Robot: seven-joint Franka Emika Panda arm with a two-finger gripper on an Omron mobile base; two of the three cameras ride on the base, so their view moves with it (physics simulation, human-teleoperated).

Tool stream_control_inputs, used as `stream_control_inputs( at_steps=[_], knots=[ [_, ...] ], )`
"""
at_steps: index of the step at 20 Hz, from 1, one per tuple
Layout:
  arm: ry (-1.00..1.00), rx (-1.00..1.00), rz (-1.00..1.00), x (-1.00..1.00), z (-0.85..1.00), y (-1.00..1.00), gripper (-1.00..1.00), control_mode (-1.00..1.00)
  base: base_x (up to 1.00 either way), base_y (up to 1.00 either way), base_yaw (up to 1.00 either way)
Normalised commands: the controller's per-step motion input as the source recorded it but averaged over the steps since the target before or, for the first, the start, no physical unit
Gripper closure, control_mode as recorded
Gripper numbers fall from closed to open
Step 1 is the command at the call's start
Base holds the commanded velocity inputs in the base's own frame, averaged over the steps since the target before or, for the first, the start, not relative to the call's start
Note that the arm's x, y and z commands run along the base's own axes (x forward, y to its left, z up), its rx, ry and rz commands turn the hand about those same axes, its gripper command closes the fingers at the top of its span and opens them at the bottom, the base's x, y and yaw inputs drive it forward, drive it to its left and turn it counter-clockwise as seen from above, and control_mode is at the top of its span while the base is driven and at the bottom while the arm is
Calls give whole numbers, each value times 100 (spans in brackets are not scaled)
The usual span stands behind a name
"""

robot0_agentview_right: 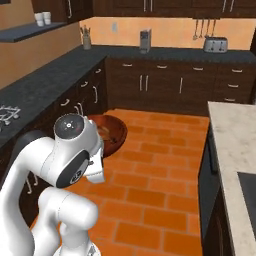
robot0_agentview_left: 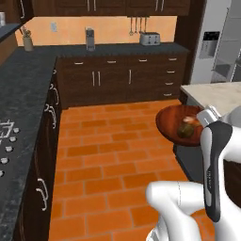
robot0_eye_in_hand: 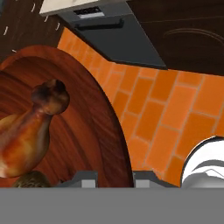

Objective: Pick the chicken drumstick and mushroom from their plates and place them in the bowl. Then put the bowl in the fridge.

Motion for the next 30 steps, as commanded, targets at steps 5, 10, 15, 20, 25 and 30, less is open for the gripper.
stream_control_inputs(
  at_steps=[5, 10, 15, 20, 25, 30],
  knots=[
    [0, 0, 0, 0, 0, 0, 100, 100, 100, 11, -18],
    [0, 0, 0, 0, 0, 0, 100, 100, 100, 17, -19],
    [0, 0, 0, 0, 0, 0, 100, 100, 100, 16, -27],
    [0, 0, 0, 0, 0, 0, 100, 100, 100, 63, -37],
    [0, 0, 0, 0, 0, 0, 100, 100, 100, 77, -40],
    [0, 0, 0, 0, 0, 0, 100, 100, 100, 27, -37]
  ],
)
